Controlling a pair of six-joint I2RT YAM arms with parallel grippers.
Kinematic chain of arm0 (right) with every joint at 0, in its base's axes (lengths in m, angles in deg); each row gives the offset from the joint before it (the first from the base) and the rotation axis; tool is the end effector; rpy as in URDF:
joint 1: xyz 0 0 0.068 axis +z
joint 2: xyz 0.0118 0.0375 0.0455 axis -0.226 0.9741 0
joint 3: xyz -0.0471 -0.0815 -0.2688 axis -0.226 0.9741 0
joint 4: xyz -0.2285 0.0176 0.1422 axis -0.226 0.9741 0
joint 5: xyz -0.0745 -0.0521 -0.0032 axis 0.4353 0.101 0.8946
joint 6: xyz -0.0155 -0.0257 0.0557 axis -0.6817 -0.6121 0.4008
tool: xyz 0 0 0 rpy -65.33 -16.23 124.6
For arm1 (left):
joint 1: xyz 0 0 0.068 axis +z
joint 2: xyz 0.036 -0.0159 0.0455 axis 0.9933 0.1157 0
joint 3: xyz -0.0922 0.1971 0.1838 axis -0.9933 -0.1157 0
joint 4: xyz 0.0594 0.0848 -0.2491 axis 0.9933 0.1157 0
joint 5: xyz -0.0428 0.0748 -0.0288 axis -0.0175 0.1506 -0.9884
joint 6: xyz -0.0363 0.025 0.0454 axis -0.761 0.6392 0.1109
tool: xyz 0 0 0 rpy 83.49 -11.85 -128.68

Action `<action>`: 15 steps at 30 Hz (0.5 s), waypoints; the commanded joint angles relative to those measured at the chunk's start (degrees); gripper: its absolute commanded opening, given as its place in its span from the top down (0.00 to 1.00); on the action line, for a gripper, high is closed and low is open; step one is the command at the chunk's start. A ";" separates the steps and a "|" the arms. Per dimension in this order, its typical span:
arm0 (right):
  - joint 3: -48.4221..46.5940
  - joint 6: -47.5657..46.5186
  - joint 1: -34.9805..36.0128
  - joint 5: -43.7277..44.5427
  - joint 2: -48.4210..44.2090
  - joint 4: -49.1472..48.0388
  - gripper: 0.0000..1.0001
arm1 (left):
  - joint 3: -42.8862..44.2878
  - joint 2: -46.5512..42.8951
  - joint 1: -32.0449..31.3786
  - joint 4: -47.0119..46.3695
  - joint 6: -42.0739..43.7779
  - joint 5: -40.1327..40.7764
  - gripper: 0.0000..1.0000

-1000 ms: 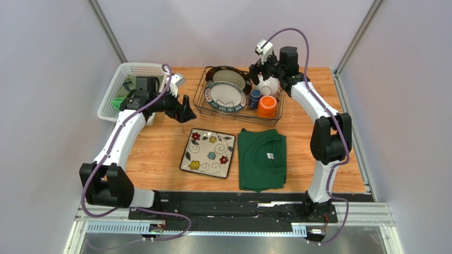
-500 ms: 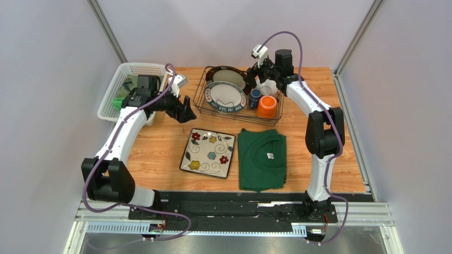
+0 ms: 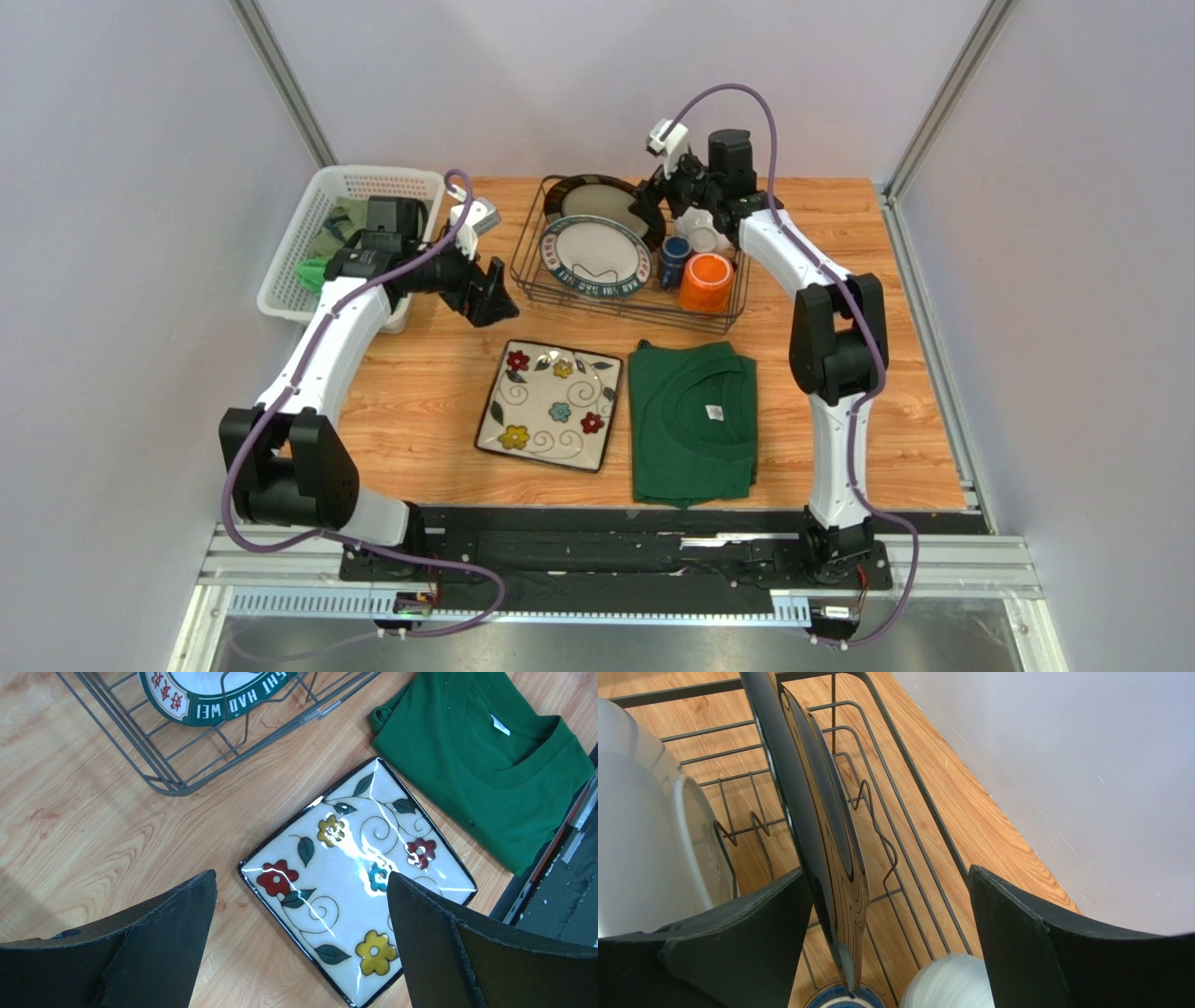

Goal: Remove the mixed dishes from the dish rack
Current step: Pick up the plate from the dish rack.

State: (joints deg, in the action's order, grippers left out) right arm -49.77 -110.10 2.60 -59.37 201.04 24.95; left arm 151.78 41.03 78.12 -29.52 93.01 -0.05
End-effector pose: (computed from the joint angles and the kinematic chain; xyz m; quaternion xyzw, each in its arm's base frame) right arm 0.5151 0.1720 0.2773 -0.4278 0.6921 0.1915 0.5489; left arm 0.3135 -0.0620 0.3216 0.3235 0.8178 -0.2948 0.3736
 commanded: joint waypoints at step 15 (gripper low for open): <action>-9.15 -1.31 1.92 -0.71 6.56 1.44 0.39 | 3.98 2.45 -0.21 -0.16 4.05 -1.34 0.02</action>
State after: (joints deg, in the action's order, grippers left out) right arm -56.22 -110.71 3.93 -59.39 206.98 27.05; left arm 153.57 43.41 78.12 -29.26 95.04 -0.01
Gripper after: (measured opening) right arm 0.626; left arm 0.982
